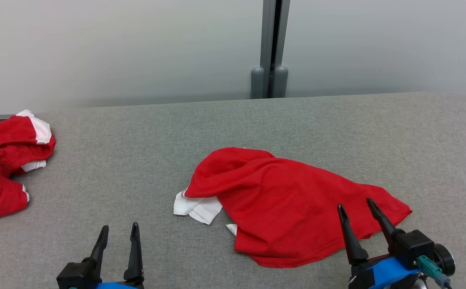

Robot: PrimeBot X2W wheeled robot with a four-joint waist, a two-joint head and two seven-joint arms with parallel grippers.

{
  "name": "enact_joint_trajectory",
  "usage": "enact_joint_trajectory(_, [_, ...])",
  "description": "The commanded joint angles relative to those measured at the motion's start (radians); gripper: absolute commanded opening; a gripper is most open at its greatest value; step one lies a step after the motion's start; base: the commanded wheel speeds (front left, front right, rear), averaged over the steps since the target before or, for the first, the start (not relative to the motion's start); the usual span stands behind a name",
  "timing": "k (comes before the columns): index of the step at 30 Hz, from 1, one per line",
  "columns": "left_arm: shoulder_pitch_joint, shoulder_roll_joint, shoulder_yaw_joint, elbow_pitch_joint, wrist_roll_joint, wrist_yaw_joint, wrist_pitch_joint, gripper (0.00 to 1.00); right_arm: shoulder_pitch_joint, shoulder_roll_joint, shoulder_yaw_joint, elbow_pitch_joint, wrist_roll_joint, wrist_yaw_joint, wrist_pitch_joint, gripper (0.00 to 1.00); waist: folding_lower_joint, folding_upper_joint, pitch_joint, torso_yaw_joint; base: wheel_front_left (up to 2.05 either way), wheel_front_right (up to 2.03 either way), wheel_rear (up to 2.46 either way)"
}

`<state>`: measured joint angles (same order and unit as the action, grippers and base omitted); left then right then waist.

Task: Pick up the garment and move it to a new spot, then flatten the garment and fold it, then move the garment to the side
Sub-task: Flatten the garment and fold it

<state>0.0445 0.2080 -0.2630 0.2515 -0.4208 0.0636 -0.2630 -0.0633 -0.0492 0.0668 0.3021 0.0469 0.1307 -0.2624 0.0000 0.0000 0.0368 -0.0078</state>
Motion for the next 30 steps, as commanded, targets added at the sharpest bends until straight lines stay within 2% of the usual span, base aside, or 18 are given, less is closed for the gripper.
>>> enact_joint_trajectory(1, [-0.004,-0.005,0.009,0.005,0.007,-0.007,-0.003,1.00,-0.007,-0.002,0.000,0.002,0.000,0.000,-0.004,1.00,0.0000,0.0000,-0.002,0.000,0.00,0.00,0.00])
enact_joint_trajectory(11, [-0.001,-0.021,0.020,0.024,0.023,-0.029,-0.003,1.00,0.006,-0.002,0.019,0.007,-0.004,0.000,-0.004,1.00,0.0000,0.0000,-0.003,0.006,0.00,0.00,0.00])
enact_joint_trajectory(15, [-0.006,-0.028,0.019,0.026,0.031,-0.036,-0.003,1.00,0.010,-0.002,0.103,0.029,-0.011,0.000,-0.004,1.00,0.0000,0.0000,0.003,0.014,0.00,0.00,0.00])
enact_joint_trajectory(18, [-0.015,-0.035,0.016,0.031,0.038,-0.041,-0.003,1.00,0.000,-0.003,0.179,0.088,-0.037,0.000,-0.004,1.00,0.0000,0.0000,0.012,0.024,0.00,0.00,0.00])
enact_joint_trajectory(20, [-0.021,-0.040,0.016,0.035,0.040,-0.043,-0.003,1.00,-0.032,-0.004,0.206,0.135,-0.122,0.000,0.000,1.00,0.0000,0.0000,0.020,0.033,0.00,0.00,0.00])
enact_joint_trajectory(23, [-0.026,-0.044,0.017,0.043,0.045,-0.046,-0.003,1.00,-0.062,-0.003,0.240,0.195,-0.179,0.000,0.013,1.00,0.0000,0.0000,0.031,0.050,0.00,0.00,0.00])
enact_joint_trajectory(30, [-0.038,-0.061,0.020,0.055,0.054,-0.056,-0.003,1.00,-0.131,-0.003,0.338,0.304,-0.214,0.000,0.065,1.00,0.0000,0.0000,0.045,0.093,0.00,0.00,0.00])
